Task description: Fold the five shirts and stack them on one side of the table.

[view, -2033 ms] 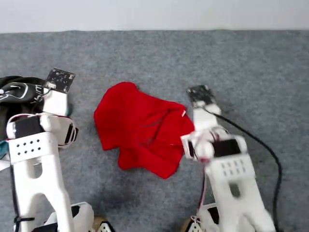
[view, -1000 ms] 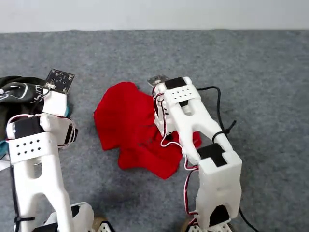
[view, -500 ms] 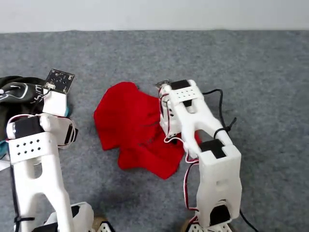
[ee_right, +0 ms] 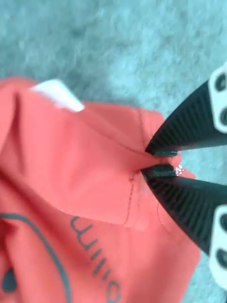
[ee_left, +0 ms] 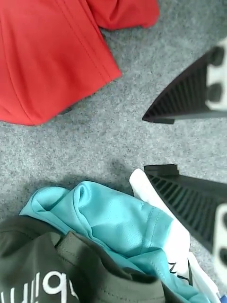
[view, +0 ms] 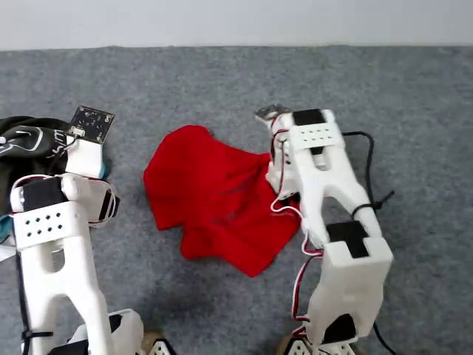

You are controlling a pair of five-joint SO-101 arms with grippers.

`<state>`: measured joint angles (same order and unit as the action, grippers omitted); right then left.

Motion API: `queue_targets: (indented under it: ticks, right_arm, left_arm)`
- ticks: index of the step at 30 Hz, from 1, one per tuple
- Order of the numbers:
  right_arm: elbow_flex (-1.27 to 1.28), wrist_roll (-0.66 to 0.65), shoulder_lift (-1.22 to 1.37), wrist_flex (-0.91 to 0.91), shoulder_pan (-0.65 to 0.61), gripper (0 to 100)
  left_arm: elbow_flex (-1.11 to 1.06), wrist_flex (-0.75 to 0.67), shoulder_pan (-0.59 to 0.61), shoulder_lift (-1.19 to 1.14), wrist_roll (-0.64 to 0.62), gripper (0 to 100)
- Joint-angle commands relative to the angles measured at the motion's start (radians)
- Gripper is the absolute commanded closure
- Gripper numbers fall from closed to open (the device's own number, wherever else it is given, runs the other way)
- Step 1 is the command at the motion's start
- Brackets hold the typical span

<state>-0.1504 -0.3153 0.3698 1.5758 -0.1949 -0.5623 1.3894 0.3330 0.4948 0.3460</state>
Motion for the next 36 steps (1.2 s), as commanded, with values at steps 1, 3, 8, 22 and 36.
queue_targets:
  ticks: [1,3,8,22,36]
  right_arm:
    - [-0.055,-0.081,-0.147,0.051,0.044,98.8]
    - [-0.055,-0.124,-0.222,0.079,0.051,98.8]
    - [-0.055,-0.242,-0.441,0.125,0.053,98.8]
    - [-0.032,-0.371,-0.584,0.213,0.093,98.8]
    - [-0.140,-0.450,-0.690,0.211,0.143,98.8]
  left_arm:
    - [0.002,-0.020,0.000,0.005,-0.006,85]
    - [0.002,-0.020,-0.002,0.005,-0.006,85]
    - [0.004,-0.021,-0.058,0.003,-0.006,85]
    - [0.002,-0.021,-0.229,0.002,-0.089,85]
    - [-0.016,-0.199,-0.311,-0.172,0.031,84]
